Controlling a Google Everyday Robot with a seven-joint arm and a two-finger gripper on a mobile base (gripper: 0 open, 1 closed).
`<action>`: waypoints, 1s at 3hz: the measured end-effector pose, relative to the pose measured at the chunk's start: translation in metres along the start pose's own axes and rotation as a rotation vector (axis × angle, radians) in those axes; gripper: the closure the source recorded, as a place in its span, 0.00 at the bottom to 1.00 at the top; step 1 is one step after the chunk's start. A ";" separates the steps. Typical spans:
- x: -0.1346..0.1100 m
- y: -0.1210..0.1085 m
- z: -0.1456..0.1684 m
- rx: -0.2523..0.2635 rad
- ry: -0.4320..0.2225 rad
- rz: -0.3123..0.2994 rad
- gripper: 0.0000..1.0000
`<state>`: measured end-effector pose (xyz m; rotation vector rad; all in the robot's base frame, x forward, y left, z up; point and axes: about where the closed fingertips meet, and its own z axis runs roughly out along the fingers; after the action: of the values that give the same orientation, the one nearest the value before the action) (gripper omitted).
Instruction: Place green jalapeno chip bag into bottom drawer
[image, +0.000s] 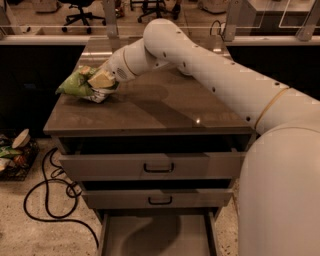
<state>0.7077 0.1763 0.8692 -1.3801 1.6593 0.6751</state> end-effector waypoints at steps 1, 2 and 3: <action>-0.021 0.025 -0.037 0.031 0.047 -0.038 1.00; -0.041 0.057 -0.079 0.071 0.077 -0.084 1.00; -0.042 0.098 -0.126 0.098 0.117 -0.114 1.00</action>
Offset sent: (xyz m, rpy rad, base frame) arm -0.1359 -0.0633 0.1159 -0.1629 -0.1595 -0.0567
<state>0.5811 0.1168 0.9570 -1.4551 1.6671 0.4495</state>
